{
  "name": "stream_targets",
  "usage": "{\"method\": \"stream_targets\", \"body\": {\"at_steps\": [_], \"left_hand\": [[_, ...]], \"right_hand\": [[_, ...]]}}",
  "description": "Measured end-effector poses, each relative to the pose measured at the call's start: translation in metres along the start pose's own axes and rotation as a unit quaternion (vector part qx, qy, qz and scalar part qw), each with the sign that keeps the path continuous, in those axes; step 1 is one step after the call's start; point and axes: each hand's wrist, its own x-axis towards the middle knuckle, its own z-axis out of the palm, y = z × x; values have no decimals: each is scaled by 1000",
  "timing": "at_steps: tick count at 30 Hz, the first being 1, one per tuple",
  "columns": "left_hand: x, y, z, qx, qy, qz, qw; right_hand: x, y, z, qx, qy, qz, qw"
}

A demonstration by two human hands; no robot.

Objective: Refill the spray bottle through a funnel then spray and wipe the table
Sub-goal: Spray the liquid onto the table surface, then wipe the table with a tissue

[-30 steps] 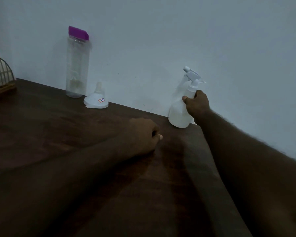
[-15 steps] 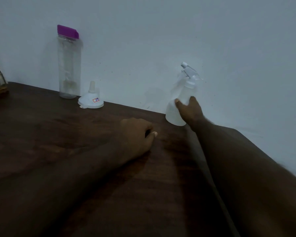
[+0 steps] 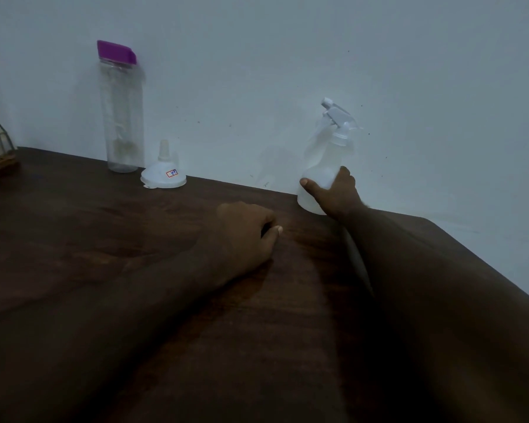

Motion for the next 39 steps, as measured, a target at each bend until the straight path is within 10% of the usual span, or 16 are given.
{"method": "stream_targets", "body": {"at_steps": [9,15,26,39], "left_hand": [[-11,8,-21,-99,53,8,994],[-52,-24,-77,-116,191,-80,971],[-159,-148,-189,-8,197,-272,942],[-154,-247,-197,-62,242,-353,902]], "right_hand": [[-51,-14,-23,-123,21,22,992],[-104,-78,-51,-189,-41,-138,971],[-233,-205,27,-235,-158,-329,901],[-233,-339,190,-17,-155,-285,946]]}}
